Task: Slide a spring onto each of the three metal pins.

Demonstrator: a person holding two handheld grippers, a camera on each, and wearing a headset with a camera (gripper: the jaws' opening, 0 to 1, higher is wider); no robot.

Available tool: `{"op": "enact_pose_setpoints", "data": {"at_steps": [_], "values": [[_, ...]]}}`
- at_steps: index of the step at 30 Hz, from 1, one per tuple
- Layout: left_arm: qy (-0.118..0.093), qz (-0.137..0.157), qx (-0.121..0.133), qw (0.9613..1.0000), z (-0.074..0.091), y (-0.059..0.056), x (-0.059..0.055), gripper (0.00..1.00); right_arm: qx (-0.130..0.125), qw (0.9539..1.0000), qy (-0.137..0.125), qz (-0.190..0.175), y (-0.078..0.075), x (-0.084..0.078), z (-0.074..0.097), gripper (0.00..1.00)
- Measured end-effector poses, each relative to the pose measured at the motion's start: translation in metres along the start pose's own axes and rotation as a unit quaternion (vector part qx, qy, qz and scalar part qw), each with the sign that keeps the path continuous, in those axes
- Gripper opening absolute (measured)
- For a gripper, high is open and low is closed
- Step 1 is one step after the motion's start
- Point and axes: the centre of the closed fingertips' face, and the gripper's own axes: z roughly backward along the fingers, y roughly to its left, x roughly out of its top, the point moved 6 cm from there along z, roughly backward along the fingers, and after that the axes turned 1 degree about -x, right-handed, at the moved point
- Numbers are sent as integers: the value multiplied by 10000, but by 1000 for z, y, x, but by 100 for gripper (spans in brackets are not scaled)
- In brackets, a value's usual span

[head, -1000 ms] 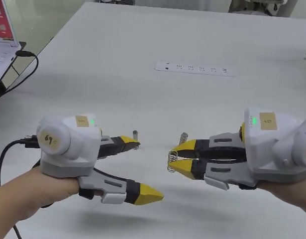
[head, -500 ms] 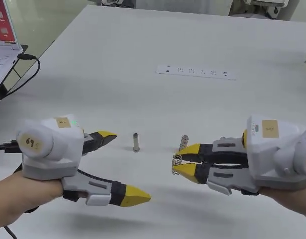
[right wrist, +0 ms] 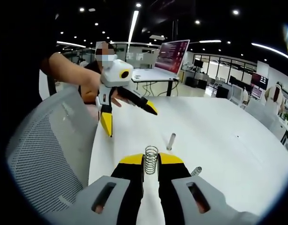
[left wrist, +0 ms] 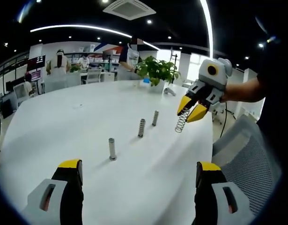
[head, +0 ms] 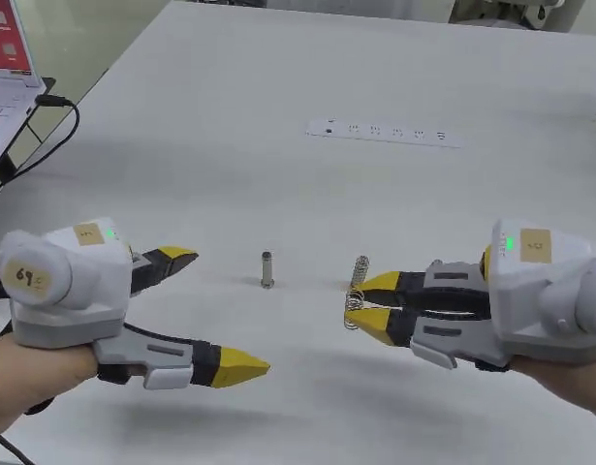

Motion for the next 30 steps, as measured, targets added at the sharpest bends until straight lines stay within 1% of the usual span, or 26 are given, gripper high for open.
{"op": "enact_pose_setpoints", "data": {"at_steps": [3,6,11,13,15,19,23,27,30], "values": [[-94,52,50,9999,3,2,1,98,-31,10000,0,-64,-2,-2,0,8],[-75,85,81,9999,6,4,-2,98,-53,9999,11,-113,-3,-6,0,8],[-57,162,136,9998,11,6,-7,98,-102,9995,-25,-299,-7,-14,-2,8],[-13,184,129,9997,13,7,-9,98,-105,9992,-24,-385,-8,-17,-4,8],[-16,186,146,9997,14,7,-10,98,-94,9992,-2,-391,-7,-20,-7,8],[6,222,169,9996,17,8,-12,98,39,9994,153,-308,-4,-26,-20,8],[14,259,194,9995,20,9,-14,98,147,9994,240,-195,-4,-28,-32,8],[3,287,238,9993,22,10,-16,98,198,9994,256,-97,-8,-24,-46,8],[4,312,260,9992,24,10,-18,98,185,9996,202,-80,-14,-17,-54,8]]}}
